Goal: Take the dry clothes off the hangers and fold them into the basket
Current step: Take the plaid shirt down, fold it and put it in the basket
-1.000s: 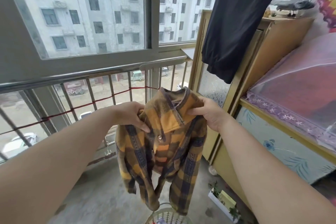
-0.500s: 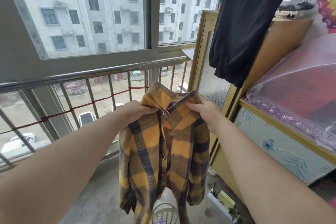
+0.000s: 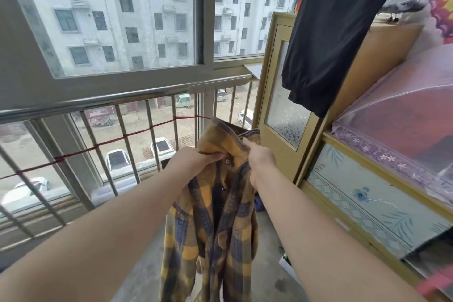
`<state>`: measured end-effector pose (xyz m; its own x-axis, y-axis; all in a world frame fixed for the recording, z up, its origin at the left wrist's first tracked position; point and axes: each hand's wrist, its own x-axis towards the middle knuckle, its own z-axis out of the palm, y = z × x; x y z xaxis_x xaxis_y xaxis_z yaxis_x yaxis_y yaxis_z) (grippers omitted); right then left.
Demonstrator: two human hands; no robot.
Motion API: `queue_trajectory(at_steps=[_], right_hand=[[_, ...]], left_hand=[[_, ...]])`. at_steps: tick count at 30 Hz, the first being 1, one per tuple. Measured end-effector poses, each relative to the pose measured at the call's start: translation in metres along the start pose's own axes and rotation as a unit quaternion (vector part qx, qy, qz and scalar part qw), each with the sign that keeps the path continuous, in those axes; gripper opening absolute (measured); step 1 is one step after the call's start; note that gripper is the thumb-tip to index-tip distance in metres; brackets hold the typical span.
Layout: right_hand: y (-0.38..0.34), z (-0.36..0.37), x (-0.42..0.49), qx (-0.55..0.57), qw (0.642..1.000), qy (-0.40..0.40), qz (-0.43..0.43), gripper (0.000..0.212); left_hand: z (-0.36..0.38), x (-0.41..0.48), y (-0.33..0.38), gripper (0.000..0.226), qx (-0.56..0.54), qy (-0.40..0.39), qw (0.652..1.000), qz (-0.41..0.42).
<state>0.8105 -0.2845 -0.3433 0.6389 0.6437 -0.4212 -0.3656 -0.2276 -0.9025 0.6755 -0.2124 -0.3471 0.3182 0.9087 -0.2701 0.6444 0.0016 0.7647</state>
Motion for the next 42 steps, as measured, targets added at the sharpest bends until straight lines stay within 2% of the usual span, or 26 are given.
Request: queue_trajectory(at_steps=[1,3,5,8,12,14,16,18,19,22,23,25,28,31,33,35,37,39,40,41,42], right_hand=[[0.0,0.001,-0.004,0.009,1.0,-0.011,0.009,0.052],[-0.003,-0.002,-0.011,0.025,0.999,-0.032,0.027,0.036],[-0.004,-0.007,-0.008,0.057,0.996,-0.045,0.049,0.03],[-0.003,-0.006,-0.007,0.078,0.995,-0.017,0.058,0.027],[-0.002,0.006,-0.012,0.071,0.996,0.015,0.052,0.03],[-0.003,0.01,-0.014,0.067,0.997,0.02,0.038,0.034],[-0.005,0.013,-0.012,0.045,0.998,0.012,0.033,0.039],[-0.005,0.015,-0.011,0.025,0.999,-0.016,0.027,0.031],[-0.005,0.016,-0.014,0.013,0.999,-0.034,0.025,0.025],[-0.008,0.015,-0.019,-0.006,0.996,-0.091,0.017,0.017],[-0.01,0.014,-0.022,-0.002,0.994,-0.111,0.016,0.018],[-0.012,0.014,-0.026,0.011,0.987,-0.158,0.021,0.035],[-0.011,0.011,-0.028,0.019,0.977,-0.213,0.025,0.056],[-0.011,0.01,-0.03,-0.002,0.962,-0.273,0.005,0.058],[-0.013,0.009,-0.033,-0.01,0.95,-0.313,-0.019,0.055],[-0.015,0.009,-0.033,-0.024,0.948,-0.312,-0.055,0.052],[-0.013,0.008,-0.019,-0.1,0.962,-0.222,-0.125,0.05],[-0.012,0.004,-0.007,-0.185,0.955,-0.143,-0.182,0.081],[-0.011,0.002,-0.003,-0.207,0.947,-0.151,-0.195,0.097],[-0.009,0.001,0.003,-0.21,0.942,-0.181,-0.19,0.103],[-0.009,-0.001,0.004,-0.205,0.936,-0.23,-0.168,0.097]], left_hand=[[0.002,0.001,-0.001,0.073,-0.05,0.009,0.999,-0.016],[0.002,0.002,-0.004,0.073,-0.153,-0.006,0.986,-0.069],[-0.002,0.002,-0.004,0.073,-0.198,-0.037,0.975,-0.098],[-0.001,0.0,0.001,0.069,-0.161,-0.042,0.982,-0.091],[0.008,-0.002,0.01,0.06,-0.057,-0.009,0.998,-0.036],[0.01,-0.003,0.013,0.046,-0.011,-0.037,0.999,-0.011],[0.009,-0.007,0.016,0.021,0.025,-0.078,0.996,0.019],[0.006,-0.01,0.017,0.005,0.032,-0.106,0.993,0.034],[0.002,-0.01,0.016,0.006,0.018,-0.117,0.992,0.035],[-0.007,-0.004,0.01,0.032,-0.095,-0.18,0.979,0.025],[-0.01,-0.003,0.008,0.037,-0.113,-0.207,0.971,0.032],[-0.014,0.0,0.004,0.043,-0.078,-0.24,0.966,0.061],[-0.02,0.008,-0.003,0.049,-0.005,-0.22,0.971,0.087],[-0.023,0.011,-0.008,0.035,0.006,-0.159,0.981,0.111],[-0.022,0.013,-0.008,0.026,0.007,-0.069,0.988,0.136],[-0.022,0.013,-0.005,0.021,-0.04,-0.019,0.989,0.14],[-0.027,0.012,-0.002,0.016,-0.135,-0.049,0.983,0.117],[-0.034,0.01,0.0,0.024,-0.203,-0.124,0.964,0.115],[-0.036,0.01,0.0,0.032,-0.216,-0.163,0.955,0.122],[-0.037,0.009,0.002,0.038,-0.219,-0.196,0.947,0.128],[-0.037,0.007,0.003,0.04,-0.213,-0.222,0.942,0.136]])
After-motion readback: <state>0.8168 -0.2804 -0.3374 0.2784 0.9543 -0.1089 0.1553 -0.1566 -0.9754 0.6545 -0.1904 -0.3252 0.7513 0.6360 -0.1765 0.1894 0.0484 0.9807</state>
